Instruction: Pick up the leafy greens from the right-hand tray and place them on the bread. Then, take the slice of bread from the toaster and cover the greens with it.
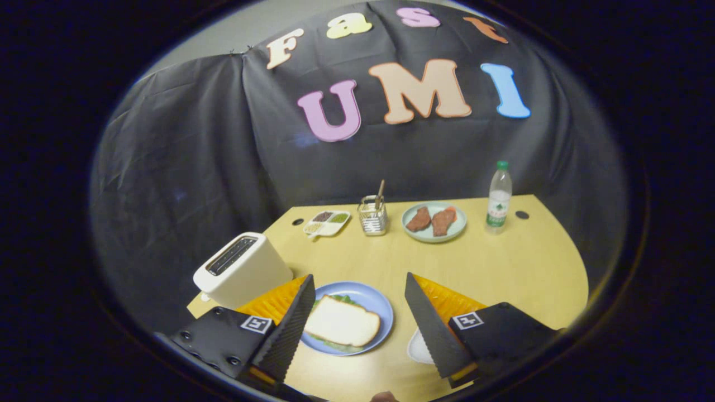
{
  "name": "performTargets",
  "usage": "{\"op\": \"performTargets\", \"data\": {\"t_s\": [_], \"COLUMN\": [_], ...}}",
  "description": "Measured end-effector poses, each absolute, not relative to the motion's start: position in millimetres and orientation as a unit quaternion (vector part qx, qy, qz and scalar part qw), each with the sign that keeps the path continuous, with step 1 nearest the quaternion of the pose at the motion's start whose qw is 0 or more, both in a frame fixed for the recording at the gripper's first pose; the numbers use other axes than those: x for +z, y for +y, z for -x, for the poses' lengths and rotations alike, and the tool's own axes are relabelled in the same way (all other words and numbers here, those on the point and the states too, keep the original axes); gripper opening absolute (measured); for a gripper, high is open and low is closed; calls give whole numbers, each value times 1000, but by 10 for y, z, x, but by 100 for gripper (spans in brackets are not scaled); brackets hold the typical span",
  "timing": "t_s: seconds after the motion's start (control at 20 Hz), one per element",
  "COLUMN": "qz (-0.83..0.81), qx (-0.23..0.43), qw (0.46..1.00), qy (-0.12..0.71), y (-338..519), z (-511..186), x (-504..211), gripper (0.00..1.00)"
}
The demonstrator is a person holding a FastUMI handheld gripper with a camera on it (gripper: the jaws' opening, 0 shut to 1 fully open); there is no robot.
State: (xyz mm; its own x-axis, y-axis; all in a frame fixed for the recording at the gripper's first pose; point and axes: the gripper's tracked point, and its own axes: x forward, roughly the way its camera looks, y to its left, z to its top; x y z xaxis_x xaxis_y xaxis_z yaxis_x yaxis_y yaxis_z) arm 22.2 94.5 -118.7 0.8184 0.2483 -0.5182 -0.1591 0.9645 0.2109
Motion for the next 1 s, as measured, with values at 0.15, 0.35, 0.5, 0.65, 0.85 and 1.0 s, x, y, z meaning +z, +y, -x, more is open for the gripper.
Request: {"op": "performTargets", "data": {"t_s": [0.15,0.35,0.5,0.65,0.85,1.0], "qz": [-60,-24,-11,-6,1,0], "qx": [72,18,-15,-41,-63,-78], "qw": [967,982,988,991,992,993], "qy": [237,185,156,131,106,90], "y": [693,319,131,-7,-123,-202], "z": [-138,54,234,381,517,617], "x": [-834,-442,-210,-65,79,208], "gripper": [100,100,100,100,100,100]}}
